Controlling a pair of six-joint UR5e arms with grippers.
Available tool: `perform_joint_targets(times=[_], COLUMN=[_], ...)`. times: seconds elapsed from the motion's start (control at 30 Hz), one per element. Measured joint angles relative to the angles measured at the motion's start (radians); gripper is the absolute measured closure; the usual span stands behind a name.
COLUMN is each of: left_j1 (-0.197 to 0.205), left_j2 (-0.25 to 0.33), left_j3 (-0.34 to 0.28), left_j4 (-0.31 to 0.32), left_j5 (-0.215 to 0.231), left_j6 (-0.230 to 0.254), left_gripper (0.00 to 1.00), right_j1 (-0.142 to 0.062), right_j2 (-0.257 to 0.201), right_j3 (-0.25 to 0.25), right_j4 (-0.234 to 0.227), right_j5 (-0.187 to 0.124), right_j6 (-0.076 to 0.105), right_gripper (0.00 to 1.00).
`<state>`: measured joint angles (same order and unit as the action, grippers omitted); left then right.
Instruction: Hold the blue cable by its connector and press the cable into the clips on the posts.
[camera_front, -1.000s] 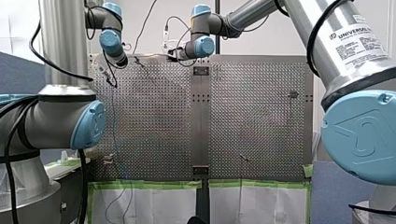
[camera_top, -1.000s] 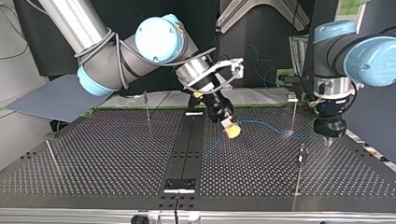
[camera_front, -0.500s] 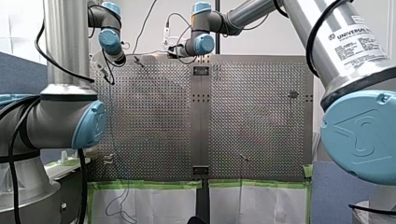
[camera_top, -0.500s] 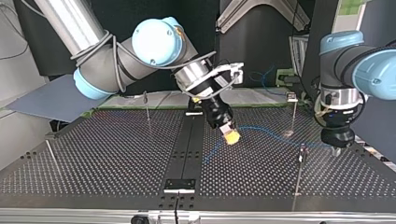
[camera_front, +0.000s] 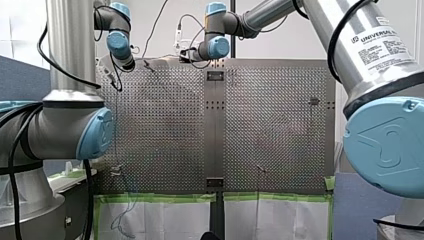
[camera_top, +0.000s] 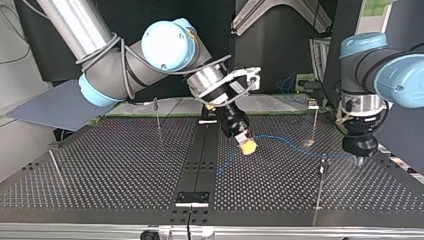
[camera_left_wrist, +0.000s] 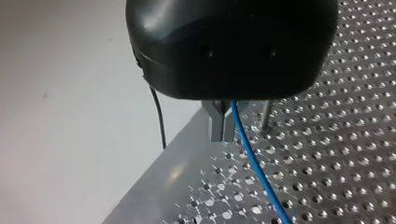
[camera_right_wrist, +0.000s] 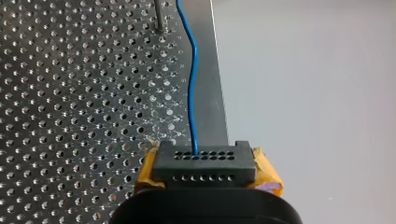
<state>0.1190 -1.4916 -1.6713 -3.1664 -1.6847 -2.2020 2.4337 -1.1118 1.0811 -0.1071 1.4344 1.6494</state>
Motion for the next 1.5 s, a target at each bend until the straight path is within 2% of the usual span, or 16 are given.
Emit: perform_joint_targets(times=[0.2,0.7,1.13,1.3,1.5], left_j1=[-0.012,-0.034,-0.026,-0.023,-0.018], left_j2=[0.000,-0.001,-0.017,-0.054,-0.072], left_j3=[-0.008,-0.026,-0.042,-0.025,0.013], left_j4=[-0.015,-0.002,0.061,0.063,0.059], left_j5=[-0.034,-0.056,0.001,0.025,0.030], left_j6=[0.023,0.032,0.031,0.054,0.082], left_gripper=[1.00,1.00,1.00,1.00,1.00], right_j1=[0.000,-0.007,-0.020,-0.024,-0.029], right_j2=[0.001,0.006,0.011,0.013,0.016], right_j3=[0.000,0.001,0.001,0.002,0.001], right_j4=[0.003,0.008,0.010,0.010,0.009], right_j5=[0.000,0.013,0.018,0.018,0.019], right_j6=[0.001,0.002,0.001,0.001,-0.002], right_gripper=[1.00,1.00,1.00,1.00,1.00])
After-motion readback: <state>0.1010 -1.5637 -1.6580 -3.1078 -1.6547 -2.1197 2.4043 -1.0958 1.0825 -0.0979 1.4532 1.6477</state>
